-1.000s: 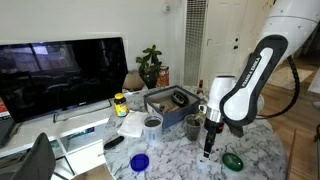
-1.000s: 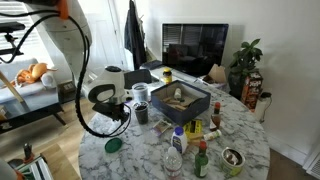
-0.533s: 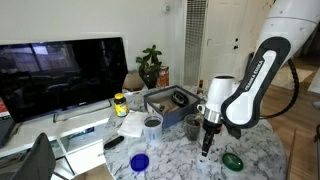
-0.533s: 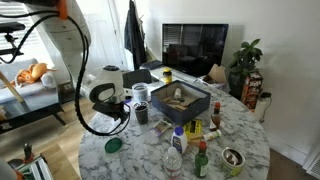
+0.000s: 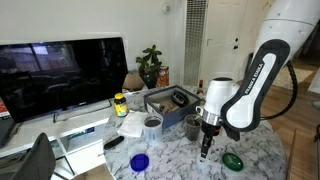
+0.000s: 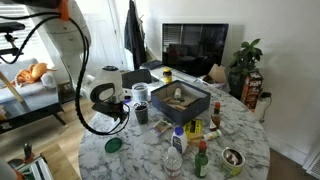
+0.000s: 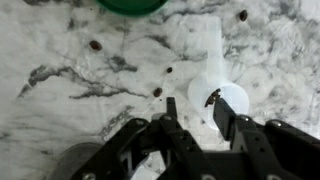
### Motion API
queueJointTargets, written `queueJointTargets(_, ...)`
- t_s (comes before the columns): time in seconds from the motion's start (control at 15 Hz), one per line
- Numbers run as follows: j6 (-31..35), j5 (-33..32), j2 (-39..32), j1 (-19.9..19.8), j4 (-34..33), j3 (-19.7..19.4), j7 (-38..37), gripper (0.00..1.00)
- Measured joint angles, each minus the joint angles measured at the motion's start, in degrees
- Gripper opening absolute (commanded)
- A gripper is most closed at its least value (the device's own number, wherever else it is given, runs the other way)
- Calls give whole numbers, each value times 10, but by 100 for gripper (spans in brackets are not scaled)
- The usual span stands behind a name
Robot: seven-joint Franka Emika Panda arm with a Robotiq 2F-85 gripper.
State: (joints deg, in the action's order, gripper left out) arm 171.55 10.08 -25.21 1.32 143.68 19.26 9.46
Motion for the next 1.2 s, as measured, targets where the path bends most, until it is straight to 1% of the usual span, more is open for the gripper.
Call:
queueJointTargets(0.13,0,-5,-2,6,-1,-6,-5,7)
queueJointTargets(0.27,0,-8,-4,12,-3,-11,-8,1)
queueJointTargets(0.73,0,-21,-5,29,-9,-27,-23,1)
queueJointTargets(0.93,-5,-30,-3,42,-14,-40,-31,1)
queueJointTargets(1.07,-22,-44,7,55,-17,-57,-41,1)
queueJointTargets(1.2,-64,-65,32,72,-21,-81,-56,1)
